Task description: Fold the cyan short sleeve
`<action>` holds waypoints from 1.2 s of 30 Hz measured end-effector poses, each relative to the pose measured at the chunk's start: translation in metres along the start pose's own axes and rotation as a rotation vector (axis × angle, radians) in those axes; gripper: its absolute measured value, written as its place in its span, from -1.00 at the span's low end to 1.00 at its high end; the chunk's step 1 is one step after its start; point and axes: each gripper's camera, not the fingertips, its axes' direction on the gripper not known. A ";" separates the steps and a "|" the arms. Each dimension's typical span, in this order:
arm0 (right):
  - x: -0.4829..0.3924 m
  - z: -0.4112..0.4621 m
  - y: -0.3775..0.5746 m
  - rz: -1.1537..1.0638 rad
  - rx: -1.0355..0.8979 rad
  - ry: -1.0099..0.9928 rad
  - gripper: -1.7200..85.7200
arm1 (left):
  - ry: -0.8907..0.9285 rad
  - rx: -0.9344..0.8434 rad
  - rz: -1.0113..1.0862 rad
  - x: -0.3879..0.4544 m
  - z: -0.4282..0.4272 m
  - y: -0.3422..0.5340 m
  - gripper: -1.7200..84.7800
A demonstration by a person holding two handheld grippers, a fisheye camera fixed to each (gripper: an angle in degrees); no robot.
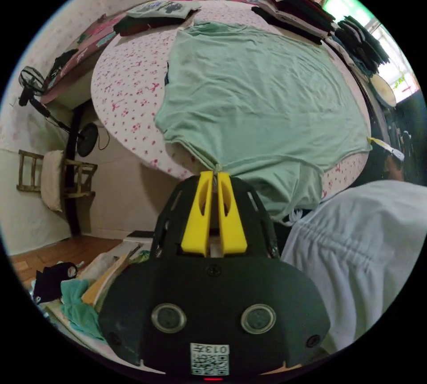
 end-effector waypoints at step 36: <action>-0.046 0.024 -0.190 -0.268 0.147 -0.148 -0.96 | -0.159 0.177 0.222 0.050 -0.005 -0.109 -0.97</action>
